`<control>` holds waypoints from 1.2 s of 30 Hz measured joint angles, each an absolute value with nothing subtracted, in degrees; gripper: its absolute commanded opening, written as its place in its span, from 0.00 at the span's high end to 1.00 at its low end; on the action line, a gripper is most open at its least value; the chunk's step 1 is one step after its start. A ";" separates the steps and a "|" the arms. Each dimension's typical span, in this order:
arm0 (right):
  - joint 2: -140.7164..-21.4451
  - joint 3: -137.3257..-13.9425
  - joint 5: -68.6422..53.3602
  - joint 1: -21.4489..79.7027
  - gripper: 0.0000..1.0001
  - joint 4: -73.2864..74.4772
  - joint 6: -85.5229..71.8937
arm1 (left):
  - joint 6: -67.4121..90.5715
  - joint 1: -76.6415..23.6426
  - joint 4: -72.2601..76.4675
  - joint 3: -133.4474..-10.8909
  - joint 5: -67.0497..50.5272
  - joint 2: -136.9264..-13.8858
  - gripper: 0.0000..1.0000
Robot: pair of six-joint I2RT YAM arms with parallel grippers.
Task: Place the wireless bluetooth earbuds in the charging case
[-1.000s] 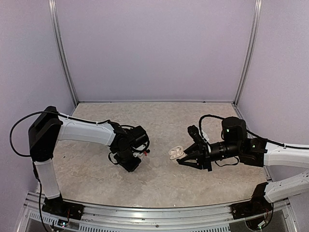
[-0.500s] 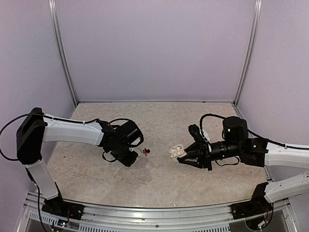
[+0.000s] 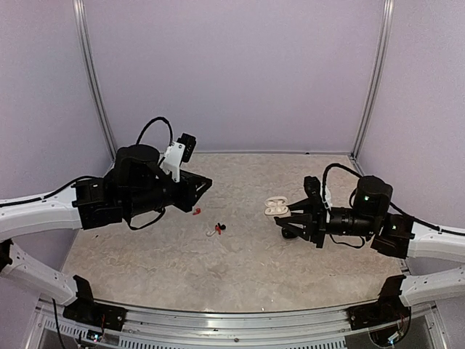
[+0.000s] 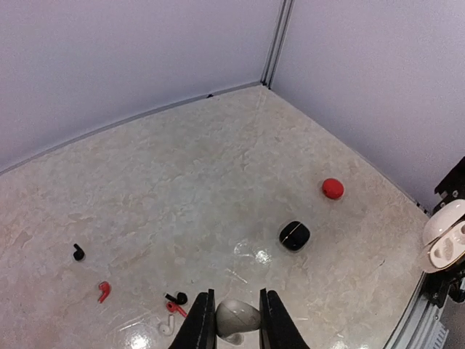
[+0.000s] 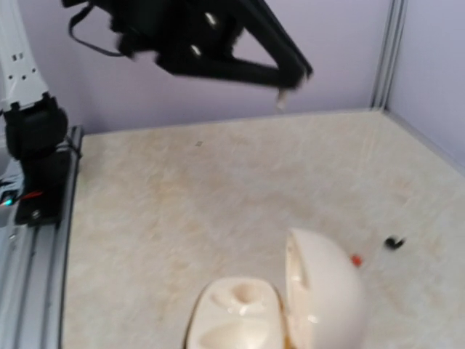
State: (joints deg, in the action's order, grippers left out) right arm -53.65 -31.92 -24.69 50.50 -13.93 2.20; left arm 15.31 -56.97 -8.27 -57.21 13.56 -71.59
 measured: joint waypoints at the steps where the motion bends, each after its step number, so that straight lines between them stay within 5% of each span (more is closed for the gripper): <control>1: -53.34 -31.48 -24.36 50.50 1.00 -14.96 2.66 | 15.14 -58.22 -5.63 -57.14 14.00 -70.78 0.81; 14: -55.22 -30.04 -24.16 50.52 1.00 -28.91 6.74 | 8.36 -69.97 16.32 -55.05 15.57 -70.98 0.82; 36: -61.12 -30.28 -25.19 53.63 1.00 -34.59 0.58 | 4.99 -74.67 25.71 -55.79 11.07 -79.02 0.82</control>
